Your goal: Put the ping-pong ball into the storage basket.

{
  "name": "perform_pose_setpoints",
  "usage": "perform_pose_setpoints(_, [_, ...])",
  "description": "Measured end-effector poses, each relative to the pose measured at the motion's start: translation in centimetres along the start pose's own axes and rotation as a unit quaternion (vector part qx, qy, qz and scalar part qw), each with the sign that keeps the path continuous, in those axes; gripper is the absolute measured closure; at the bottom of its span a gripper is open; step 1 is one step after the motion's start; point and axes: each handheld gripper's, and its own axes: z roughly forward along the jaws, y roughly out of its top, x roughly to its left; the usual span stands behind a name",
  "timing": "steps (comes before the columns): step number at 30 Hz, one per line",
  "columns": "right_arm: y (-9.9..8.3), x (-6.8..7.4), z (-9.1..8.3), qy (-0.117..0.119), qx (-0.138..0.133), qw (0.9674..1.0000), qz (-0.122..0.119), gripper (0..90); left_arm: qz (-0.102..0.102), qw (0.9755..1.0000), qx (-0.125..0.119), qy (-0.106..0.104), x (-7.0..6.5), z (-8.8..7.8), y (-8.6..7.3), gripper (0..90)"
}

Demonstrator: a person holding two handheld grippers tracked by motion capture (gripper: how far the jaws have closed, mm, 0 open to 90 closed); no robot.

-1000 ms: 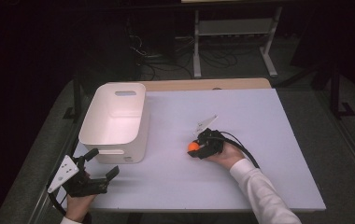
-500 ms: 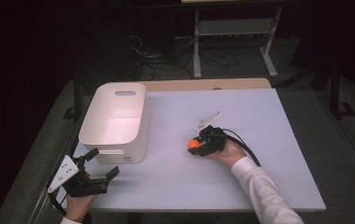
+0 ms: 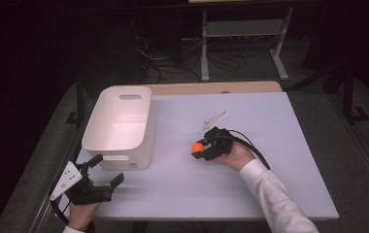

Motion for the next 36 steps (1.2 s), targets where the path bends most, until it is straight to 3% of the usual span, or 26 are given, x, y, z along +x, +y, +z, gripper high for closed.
perform_pose_setpoints(10, [1.3,0.3,-1.3,0.003,-0.015,0.9999,-0.003,49.4,0.003,0.9999,0.016,0.005,0.0,0.2,-0.1,0.0])
perform_pose_setpoints(24, [2.9,0.5,-3.2,0.003,-0.044,0.999,-0.013,49.3,0.003,0.9999,0.014,0.002,0.0,0.2,-0.1,0.0])
perform_pose_setpoints(36, [4.3,0.5,-4.2,-0.006,-0.051,0.9985,-0.017,49.4,0.0,0.9999,0.01,0.0,0.0,0.2,-0.1,0.0])
